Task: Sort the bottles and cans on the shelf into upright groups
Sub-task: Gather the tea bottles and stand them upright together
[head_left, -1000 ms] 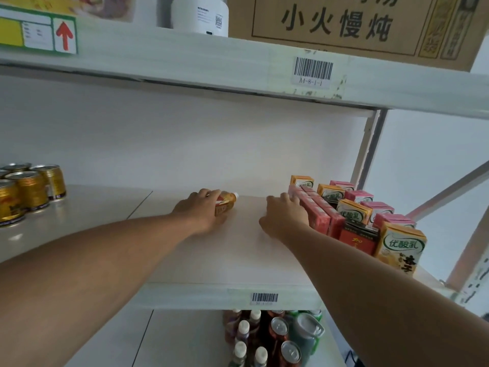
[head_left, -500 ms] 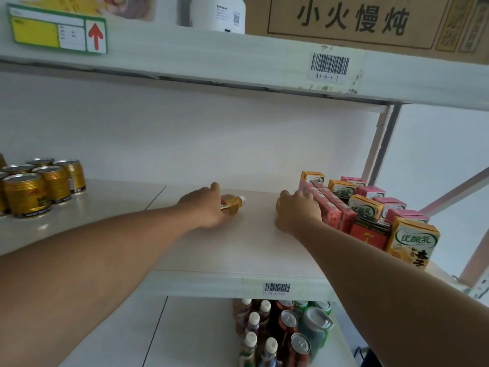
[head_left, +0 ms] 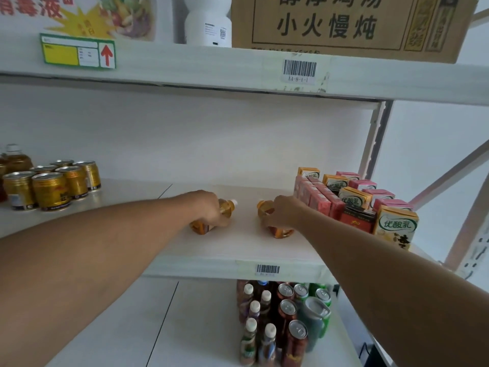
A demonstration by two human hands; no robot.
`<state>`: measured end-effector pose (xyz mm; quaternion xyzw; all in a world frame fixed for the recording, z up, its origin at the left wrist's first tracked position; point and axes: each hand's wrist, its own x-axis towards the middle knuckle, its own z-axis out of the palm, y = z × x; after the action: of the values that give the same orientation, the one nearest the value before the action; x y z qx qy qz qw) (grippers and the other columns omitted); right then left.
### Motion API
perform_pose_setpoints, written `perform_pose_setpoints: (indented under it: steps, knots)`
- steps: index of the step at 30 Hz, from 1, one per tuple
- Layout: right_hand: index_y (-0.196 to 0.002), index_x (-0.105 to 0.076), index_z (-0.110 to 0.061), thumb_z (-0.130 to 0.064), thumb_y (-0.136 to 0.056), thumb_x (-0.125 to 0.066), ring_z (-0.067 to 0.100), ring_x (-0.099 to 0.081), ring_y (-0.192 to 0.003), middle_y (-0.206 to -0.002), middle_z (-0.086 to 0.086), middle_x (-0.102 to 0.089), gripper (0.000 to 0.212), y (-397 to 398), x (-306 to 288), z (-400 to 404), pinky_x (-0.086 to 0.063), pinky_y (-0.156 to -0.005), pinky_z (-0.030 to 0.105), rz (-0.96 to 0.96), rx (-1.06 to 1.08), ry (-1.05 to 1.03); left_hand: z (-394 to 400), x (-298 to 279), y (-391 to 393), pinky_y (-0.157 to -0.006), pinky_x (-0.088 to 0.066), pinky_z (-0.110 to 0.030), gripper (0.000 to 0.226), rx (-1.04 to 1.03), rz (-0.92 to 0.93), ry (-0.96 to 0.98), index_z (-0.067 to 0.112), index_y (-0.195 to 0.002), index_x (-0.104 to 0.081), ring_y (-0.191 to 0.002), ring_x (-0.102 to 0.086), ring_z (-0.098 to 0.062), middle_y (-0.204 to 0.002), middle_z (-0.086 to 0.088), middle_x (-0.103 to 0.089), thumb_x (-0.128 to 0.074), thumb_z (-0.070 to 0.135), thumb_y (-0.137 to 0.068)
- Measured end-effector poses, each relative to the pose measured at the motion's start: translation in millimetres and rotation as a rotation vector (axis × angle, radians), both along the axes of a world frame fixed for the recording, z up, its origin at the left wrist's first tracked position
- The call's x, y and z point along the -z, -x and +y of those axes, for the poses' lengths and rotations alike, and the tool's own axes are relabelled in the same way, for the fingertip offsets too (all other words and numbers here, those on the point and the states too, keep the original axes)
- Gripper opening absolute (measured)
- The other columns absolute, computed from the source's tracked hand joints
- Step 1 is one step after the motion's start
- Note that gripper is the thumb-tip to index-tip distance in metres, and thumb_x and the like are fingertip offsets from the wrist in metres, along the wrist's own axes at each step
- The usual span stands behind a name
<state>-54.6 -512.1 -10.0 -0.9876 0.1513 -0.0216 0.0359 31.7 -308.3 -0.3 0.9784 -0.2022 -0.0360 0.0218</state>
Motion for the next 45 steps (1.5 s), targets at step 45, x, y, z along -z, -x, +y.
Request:
perform_pose_setpoints:
  steps: [45]
  knots:
    - [-0.128,-0.057,-0.027,-0.015,-0.095,-0.079,0.022,-0.068,-0.104,-0.113,0.0,-0.069,0.041,-125.9,-1.4,444.3,-0.058,-0.074,0.033,-0.275,-0.636,-0.936,471.8,5.5,11.5,-0.109,-0.05,-0.043,0.045,-0.47,-0.194,0.862,0.019,-0.147,-0.057,-0.132,-0.063,-0.025,-0.141,-0.005,-0.068,-0.071,0.022,-0.104]
